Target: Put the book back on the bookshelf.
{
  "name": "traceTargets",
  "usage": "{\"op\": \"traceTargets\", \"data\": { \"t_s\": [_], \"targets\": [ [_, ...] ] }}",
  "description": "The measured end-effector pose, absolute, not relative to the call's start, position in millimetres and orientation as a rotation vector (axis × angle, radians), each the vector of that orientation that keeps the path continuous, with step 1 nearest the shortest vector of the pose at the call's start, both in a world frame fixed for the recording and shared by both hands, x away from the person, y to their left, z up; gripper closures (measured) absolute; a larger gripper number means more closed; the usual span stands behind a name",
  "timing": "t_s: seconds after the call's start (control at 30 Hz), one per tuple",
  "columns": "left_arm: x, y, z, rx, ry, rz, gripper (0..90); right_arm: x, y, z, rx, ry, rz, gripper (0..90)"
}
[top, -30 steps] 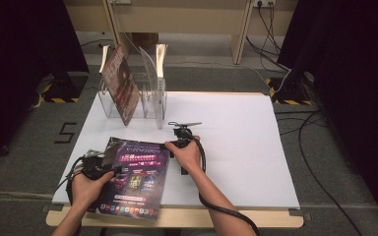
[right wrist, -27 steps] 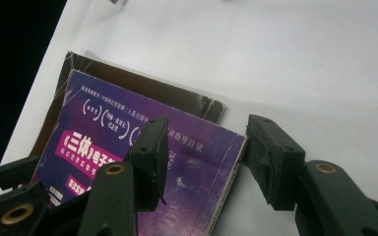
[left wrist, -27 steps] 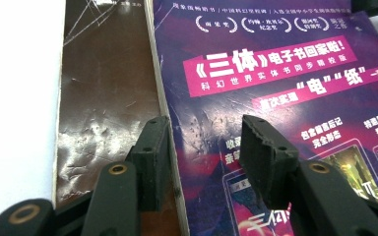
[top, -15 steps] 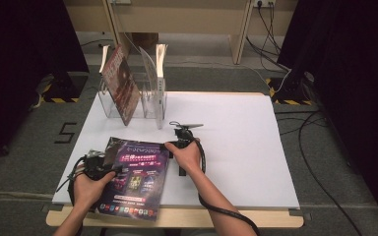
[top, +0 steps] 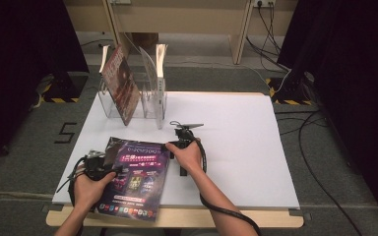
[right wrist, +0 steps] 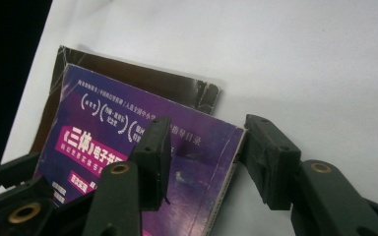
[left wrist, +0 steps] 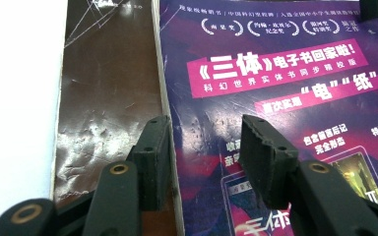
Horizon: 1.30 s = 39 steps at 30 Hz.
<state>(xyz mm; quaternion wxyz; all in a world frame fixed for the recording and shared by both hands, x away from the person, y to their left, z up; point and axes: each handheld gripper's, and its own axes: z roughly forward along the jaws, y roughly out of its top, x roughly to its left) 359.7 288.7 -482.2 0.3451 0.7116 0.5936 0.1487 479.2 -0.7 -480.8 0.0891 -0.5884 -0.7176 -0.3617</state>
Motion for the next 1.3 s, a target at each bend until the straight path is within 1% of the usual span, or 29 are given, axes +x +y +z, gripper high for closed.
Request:
{"op": "traceTargets", "data": {
  "t_s": [0.03,0.17,0.4,0.87,0.97,1.1,1.3],
  "targets": [
    [360,289,-482,1.848,1.538,0.388,54.3,479,-1,-481,-1.73,-2.174,-1.067,58.4],
    [359,289,-483,1.843,1.539,0.385,54.4,478,-3,-481,-1.731,-2.177,-1.068,57.9],
    [359,287,-482,1.846,1.543,0.403,54.6,478,-9,-483,-1.79,-1.997,-1.075,56.5],
    [358,286,-483,1.843,1.543,0.406,54.8,473,-8,-481,-1.78,-2.046,-1.053,56.6],
    [358,286,-483,1.841,1.544,0.408,54.9,471,-6,-482,-1.739,-1.999,-1.01,57.7],
    [358,286,-483,1.841,1.544,0.405,54.9,468,-5,-483,-1.734,-2.015,-1.04,57.4],
    [358,287,-484,1.828,1.541,0.4,54.9,469,-6,-484,-1.734,-2.024,-1.034,60.3]
  ]
}}
